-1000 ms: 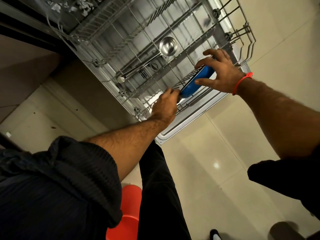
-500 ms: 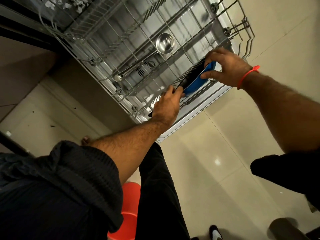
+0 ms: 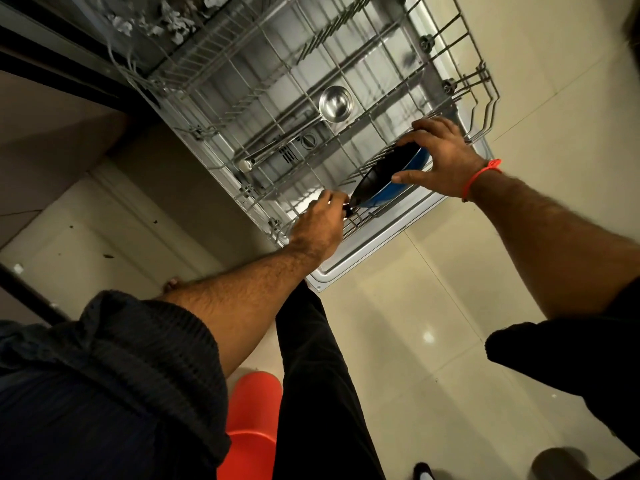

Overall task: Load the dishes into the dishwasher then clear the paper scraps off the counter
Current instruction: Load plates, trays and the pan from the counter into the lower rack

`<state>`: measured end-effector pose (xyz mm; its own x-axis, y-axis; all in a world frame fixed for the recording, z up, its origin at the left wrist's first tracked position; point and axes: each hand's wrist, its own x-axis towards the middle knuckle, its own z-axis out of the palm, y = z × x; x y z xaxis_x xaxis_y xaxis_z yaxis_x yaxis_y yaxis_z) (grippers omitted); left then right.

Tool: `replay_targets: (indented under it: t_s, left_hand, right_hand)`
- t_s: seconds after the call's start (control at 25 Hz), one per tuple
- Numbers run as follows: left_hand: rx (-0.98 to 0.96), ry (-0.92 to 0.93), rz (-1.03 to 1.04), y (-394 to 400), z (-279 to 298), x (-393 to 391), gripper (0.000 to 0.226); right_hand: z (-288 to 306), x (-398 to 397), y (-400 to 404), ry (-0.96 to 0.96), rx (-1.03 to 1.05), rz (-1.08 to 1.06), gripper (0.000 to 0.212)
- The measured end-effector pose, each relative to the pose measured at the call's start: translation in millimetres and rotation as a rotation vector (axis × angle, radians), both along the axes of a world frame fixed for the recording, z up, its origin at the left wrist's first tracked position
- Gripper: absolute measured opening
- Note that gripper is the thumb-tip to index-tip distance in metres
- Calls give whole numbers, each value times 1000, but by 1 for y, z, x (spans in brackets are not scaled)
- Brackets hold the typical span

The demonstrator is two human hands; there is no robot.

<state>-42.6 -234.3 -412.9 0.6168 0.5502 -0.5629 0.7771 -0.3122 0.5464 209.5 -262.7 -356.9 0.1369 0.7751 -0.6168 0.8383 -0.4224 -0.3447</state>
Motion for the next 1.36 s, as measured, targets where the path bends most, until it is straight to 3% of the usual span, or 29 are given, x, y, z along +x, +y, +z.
replay_targets:
  t_s: [0.32,0.64,0.92,1.2,1.36]
  left_hand:
    - [15,-24,29,30,39,-63,30]
    - [91,-69,133,65,140,-156,35]
    - [305,-111,349,101,279,-275,35]
    - [606,-221,690,137,406,-421,29]
    - [735,-255,885,157,461,-502,35]
  right_hand:
    - [23,-51,8,-75,-1,-112,59]
    - [110,-167,38,124,177,-232,36]
    - [238,-303,104,326,368,-129,25]
    - [364,-465,201,526,683,152,19]
    - [418,-554,249,618,746,258,19]
